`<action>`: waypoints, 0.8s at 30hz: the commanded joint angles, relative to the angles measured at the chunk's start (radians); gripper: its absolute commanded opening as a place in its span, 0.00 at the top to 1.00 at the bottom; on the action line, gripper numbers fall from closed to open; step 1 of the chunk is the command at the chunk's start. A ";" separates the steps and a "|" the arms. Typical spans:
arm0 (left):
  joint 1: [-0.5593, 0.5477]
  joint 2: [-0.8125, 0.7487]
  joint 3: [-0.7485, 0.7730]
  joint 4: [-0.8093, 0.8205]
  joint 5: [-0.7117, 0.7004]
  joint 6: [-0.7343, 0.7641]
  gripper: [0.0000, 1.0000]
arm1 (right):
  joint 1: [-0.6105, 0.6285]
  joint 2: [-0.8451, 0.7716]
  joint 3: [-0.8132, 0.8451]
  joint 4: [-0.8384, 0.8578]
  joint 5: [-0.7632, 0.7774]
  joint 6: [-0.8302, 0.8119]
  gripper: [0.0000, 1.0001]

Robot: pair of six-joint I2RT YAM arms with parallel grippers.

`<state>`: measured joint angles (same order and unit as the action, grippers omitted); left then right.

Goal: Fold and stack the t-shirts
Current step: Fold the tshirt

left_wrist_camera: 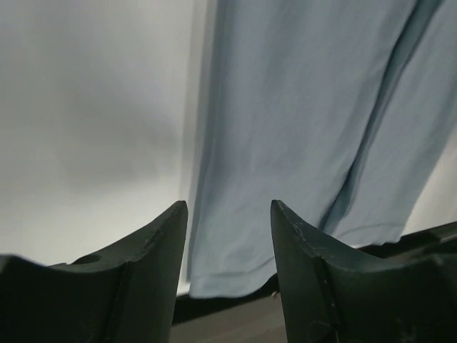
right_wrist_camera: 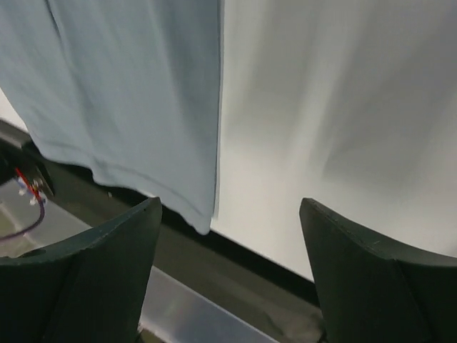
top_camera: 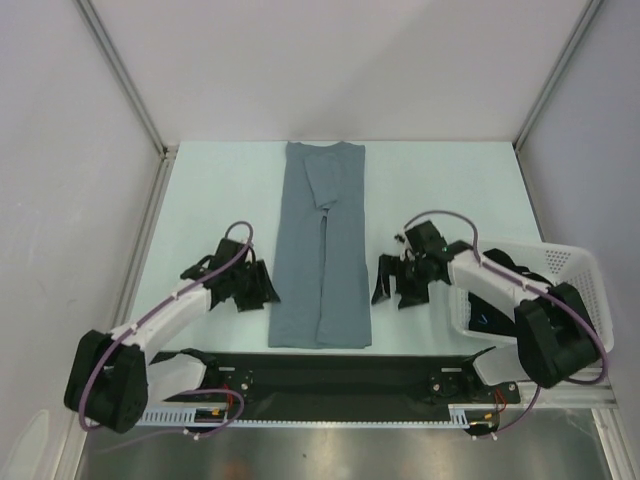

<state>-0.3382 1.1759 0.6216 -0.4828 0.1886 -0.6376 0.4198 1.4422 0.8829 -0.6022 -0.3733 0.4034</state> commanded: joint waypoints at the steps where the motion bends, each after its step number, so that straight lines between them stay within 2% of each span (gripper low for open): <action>1: -0.053 -0.131 -0.054 -0.085 -0.069 -0.109 0.45 | 0.056 -0.132 -0.187 0.132 -0.120 0.166 0.16; 4: -0.056 -0.203 -0.089 -0.155 -0.095 -0.142 0.47 | 0.100 -0.207 -0.289 0.247 -0.151 0.293 0.20; 7: -0.056 -0.263 -0.161 -0.105 -0.057 -0.184 0.51 | 0.149 -0.265 -0.386 0.324 -0.107 0.389 0.26; 10: -0.062 -0.249 -0.244 -0.038 0.010 -0.237 0.54 | 0.160 -0.278 -0.475 0.409 -0.110 0.448 0.33; 13: -0.087 -0.233 -0.307 -0.022 0.003 -0.269 0.55 | 0.165 -0.247 -0.559 0.572 -0.139 0.511 0.42; 15: -0.090 -0.242 -0.335 -0.014 -0.003 -0.286 0.54 | 0.175 -0.214 -0.578 0.629 -0.148 0.535 0.48; 19: -0.096 -0.266 -0.387 0.026 -0.014 -0.295 0.53 | 0.227 -0.126 -0.572 0.712 -0.139 0.568 0.48; 24: -0.117 -0.260 -0.369 -0.060 -0.069 -0.336 0.55 | 0.261 -0.085 -0.556 0.725 -0.110 0.587 0.51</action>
<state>-0.4385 0.8902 0.2943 -0.4271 0.2119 -0.9463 0.6617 1.3212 0.3336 0.1123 -0.5648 0.9764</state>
